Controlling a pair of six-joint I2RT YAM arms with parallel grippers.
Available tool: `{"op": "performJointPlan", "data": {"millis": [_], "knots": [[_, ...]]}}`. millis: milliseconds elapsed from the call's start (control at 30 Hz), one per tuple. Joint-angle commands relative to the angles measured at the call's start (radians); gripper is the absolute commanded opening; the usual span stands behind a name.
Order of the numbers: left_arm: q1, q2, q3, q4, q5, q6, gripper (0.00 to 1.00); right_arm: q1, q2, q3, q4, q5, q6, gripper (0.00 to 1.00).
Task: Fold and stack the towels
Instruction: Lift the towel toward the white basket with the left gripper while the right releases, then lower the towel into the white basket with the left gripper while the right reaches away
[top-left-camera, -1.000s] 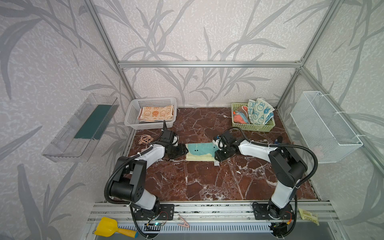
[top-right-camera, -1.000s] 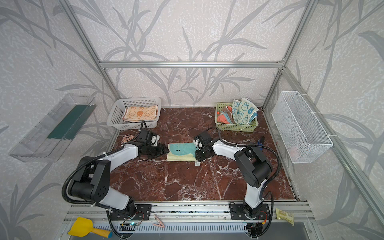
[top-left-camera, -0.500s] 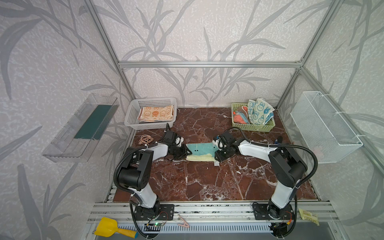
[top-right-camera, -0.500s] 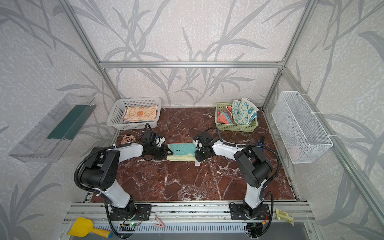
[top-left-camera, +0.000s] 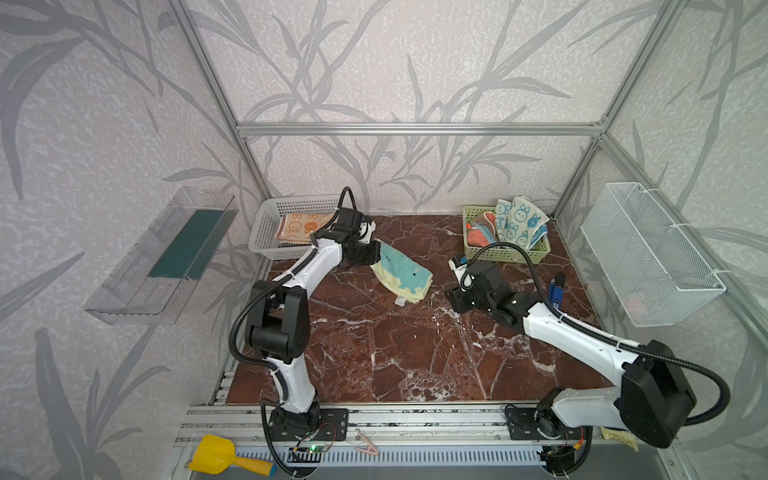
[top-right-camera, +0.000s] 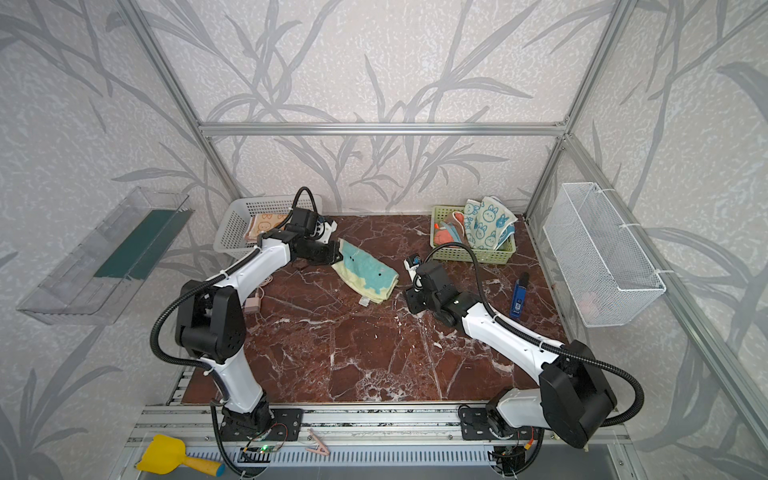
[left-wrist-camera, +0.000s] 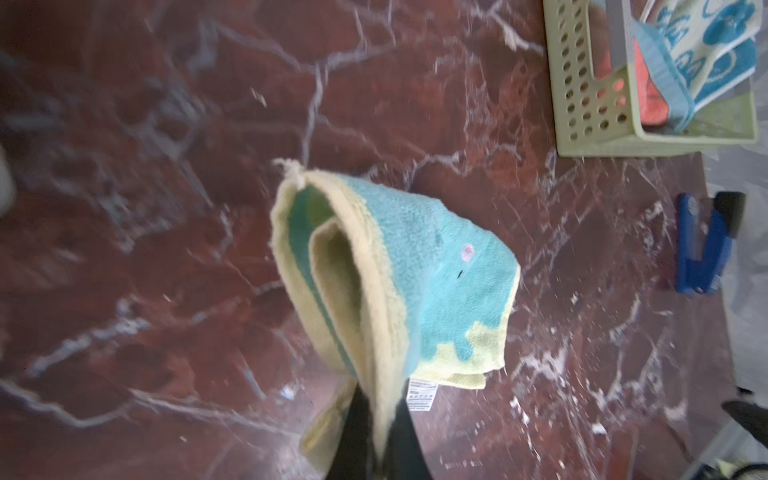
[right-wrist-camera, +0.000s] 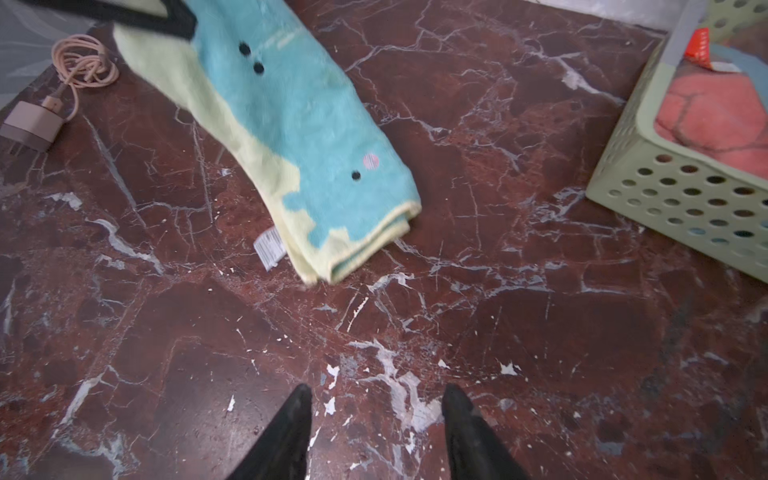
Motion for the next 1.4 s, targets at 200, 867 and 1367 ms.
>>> {"op": "performJointPlan", "data": {"millis": [200,867,1367], "knots": [[0.069,0.365,0.775,-0.479,-0.335,0.268,0.0,-0.005,0.019,-0.02,0.028,0.095,-0.017,0.52],[0.357,0.495,1.029,-0.373,-0.342,0.389,0.0,-0.042,0.222,0.149,0.062,0.121,-0.073,0.52],[0.437,0.655,0.998,-0.272,-0.424,0.382,0.0,-0.042,0.309,0.275,-0.027,0.132,-0.068,0.52]]}}
